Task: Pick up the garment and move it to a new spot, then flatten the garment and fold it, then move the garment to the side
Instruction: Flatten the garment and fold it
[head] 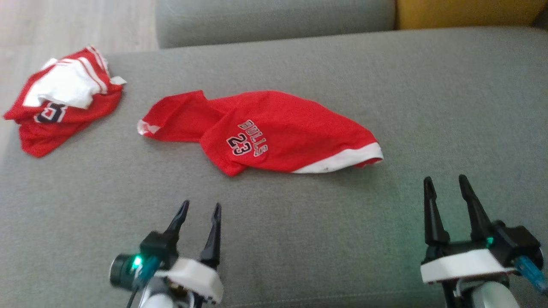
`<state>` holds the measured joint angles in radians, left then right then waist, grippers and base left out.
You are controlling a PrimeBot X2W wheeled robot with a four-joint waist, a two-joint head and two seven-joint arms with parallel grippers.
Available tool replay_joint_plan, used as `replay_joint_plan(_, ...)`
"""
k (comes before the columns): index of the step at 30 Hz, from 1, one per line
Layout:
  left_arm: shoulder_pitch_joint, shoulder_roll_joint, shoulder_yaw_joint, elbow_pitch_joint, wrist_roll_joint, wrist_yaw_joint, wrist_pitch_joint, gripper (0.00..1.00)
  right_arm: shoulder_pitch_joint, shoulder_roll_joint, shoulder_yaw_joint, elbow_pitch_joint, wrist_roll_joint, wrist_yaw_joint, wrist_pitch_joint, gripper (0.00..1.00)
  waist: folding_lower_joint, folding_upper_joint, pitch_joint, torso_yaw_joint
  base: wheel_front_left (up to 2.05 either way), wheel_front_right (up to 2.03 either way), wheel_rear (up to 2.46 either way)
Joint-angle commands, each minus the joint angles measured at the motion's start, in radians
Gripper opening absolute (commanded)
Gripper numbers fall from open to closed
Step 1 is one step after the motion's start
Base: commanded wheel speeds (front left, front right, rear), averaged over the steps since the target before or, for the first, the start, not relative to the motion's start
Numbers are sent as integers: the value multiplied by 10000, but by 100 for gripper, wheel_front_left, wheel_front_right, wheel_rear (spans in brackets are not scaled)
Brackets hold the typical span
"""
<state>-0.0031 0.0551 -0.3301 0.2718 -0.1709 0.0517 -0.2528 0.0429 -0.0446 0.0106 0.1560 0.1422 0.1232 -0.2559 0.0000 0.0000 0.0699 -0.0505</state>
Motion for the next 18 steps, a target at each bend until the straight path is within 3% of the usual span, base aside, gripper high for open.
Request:
replay_joint_plan(1,-874,-48,190,-82,60,-61,-89,100,-584,-56,320,-395,8,75,-59,100,0,0,372,-299,0,0,0)
replay_joint_plan(12,-3261,-48,198,2933,-387,-89,-89,100,-1314,-56,645,-623,180,75,-59,100,0,0,1902,-1482,0,0,0)
replay_joint_plan(18,-3790,-48,468,3220,-533,-42,-89,100,-1417,-56,603,-654,273,75,-59,100,0,0,2110,-1653,0,0,0)
